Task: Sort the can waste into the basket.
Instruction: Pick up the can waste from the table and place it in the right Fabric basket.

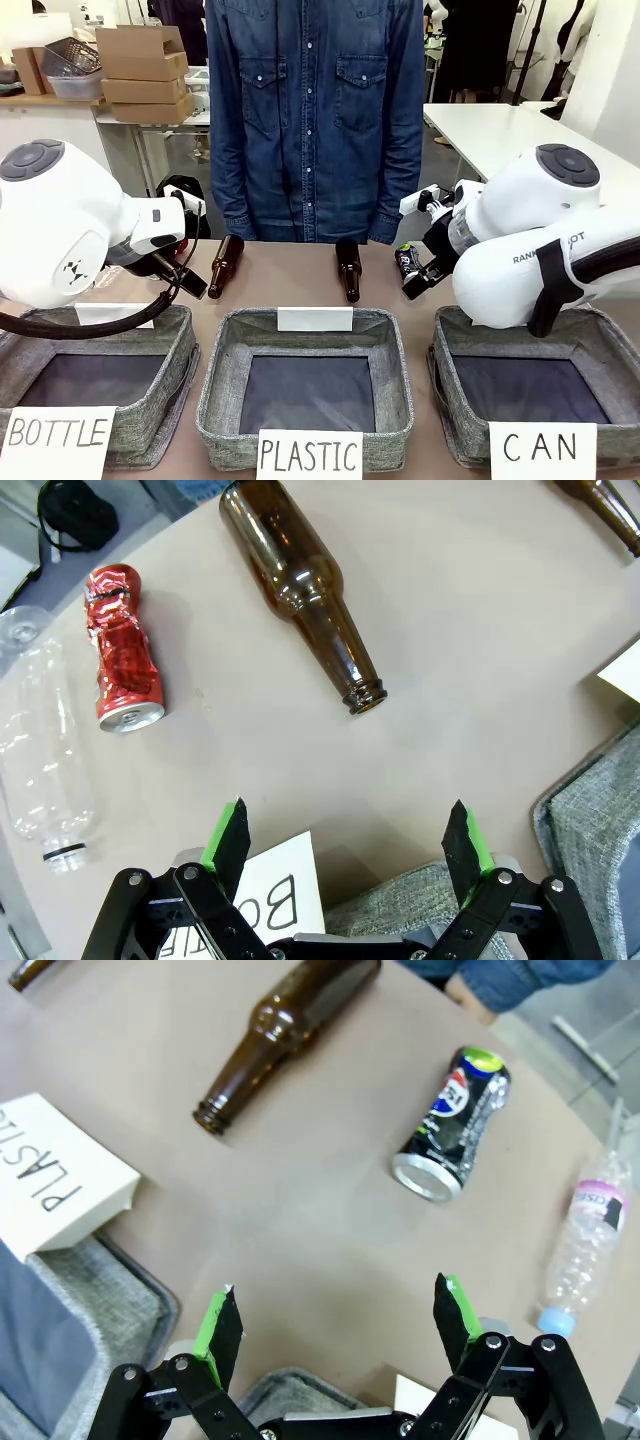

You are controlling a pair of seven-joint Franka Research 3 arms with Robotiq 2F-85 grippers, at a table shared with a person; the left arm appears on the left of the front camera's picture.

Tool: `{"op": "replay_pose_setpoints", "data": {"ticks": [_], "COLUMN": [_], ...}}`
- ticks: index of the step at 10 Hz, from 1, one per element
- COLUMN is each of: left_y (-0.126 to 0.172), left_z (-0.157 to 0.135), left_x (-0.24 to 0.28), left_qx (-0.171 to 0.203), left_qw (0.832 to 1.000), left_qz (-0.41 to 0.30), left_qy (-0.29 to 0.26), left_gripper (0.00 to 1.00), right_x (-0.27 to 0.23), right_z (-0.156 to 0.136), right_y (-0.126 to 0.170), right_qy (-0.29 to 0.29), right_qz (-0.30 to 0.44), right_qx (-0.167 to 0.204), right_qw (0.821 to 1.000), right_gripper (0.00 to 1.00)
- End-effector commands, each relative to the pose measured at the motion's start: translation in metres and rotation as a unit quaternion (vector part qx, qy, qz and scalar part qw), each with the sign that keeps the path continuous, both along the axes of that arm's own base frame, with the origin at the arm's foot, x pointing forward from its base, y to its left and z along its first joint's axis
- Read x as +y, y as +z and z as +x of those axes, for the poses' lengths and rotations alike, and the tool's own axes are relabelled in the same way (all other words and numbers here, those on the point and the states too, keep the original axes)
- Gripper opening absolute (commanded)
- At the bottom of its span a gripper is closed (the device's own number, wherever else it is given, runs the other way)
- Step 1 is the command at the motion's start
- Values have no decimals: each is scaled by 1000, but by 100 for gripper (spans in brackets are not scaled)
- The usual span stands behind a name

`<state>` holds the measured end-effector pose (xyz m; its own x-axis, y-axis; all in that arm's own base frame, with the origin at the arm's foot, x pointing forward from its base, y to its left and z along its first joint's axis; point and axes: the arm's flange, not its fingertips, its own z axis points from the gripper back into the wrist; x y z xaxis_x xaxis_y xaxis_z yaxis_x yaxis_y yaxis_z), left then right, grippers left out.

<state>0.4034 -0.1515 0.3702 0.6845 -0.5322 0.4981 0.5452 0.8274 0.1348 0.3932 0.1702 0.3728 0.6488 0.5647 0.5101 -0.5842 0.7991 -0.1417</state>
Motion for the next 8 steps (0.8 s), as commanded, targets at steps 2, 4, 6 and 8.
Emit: {"op": "replay_pose_setpoints", "data": {"ticks": [2, 4, 6, 8], "left_y": [52, 95, 113, 126], "left_z": [-27, -60, -94, -67], "left_x": [-5, -8, -11, -20], "left_qx": [32, -13, -20, -24], "left_qw": [999, 1000, 998, 999], "left_qz": [-15, -22, -44, -32], "left_qy": [3, -12, -35, -31], "left_gripper": [100, 100, 100, 100], "right_x": [-19, -33, -50, -22], "right_z": [-38, -74, -119, -54], "right_y": [51, 82, 98, 127], "right_qy": [3, -8, -8, -5], "right_qz": [61, 61, 58, 69], "right_qx": [30, 4, -18, -6], "right_qw": [998, 998, 998, 998], "right_gripper": [100, 100, 100, 100]}}
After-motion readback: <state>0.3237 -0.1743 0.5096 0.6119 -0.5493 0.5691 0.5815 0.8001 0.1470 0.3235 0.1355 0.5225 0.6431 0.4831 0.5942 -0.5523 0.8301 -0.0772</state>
